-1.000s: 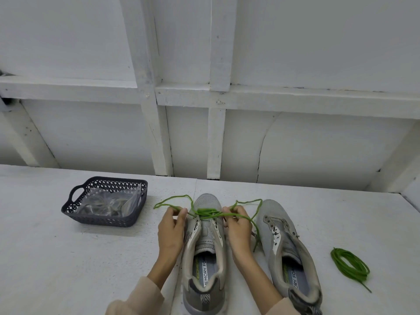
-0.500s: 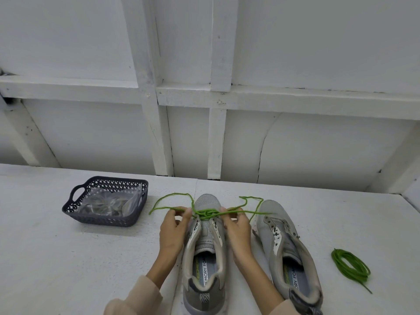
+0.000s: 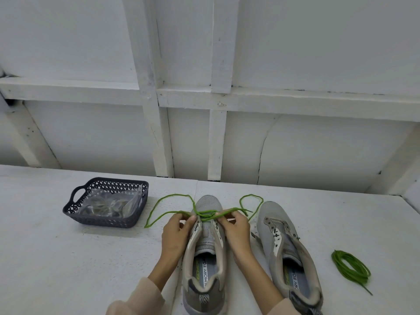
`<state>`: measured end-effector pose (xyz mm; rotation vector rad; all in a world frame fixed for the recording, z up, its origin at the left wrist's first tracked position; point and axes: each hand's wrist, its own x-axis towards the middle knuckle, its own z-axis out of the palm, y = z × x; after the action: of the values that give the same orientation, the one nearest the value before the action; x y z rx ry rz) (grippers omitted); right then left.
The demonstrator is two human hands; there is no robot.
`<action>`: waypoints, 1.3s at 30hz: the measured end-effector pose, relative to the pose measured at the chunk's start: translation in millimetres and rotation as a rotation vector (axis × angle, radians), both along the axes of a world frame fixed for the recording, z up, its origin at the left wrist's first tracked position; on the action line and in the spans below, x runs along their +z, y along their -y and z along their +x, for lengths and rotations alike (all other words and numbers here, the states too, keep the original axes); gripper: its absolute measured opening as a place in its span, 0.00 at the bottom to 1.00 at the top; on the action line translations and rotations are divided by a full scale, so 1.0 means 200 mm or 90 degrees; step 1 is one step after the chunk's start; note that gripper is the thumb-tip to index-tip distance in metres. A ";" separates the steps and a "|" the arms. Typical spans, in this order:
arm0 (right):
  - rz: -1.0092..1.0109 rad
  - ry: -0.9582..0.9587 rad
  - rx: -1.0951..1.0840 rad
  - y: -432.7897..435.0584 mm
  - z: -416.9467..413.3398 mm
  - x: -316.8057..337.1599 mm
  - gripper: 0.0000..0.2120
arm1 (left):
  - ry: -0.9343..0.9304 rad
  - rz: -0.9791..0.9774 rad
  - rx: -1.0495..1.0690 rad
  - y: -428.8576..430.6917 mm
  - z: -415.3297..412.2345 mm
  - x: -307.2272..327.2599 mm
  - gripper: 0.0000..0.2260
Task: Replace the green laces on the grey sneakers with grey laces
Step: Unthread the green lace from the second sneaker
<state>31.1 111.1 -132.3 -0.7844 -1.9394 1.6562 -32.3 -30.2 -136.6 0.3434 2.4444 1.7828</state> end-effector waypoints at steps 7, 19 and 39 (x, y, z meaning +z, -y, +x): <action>0.050 0.066 -0.041 -0.01 -0.01 -0.04 0.06 | 0.012 0.018 0.067 -0.01 0.03 0.02 0.07; 0.131 0.095 -0.036 -0.04 -0.02 -0.04 0.08 | 0.021 -0.001 0.119 -0.01 0.00 0.02 0.09; 0.057 0.031 0.028 -0.04 0.00 0.02 0.12 | 0.040 0.013 0.031 0.00 -0.04 0.02 0.06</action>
<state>32.0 119.3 -129.2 -0.7593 -2.0640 1.5762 -40.9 -29.9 -132.6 0.2273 2.4129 1.8098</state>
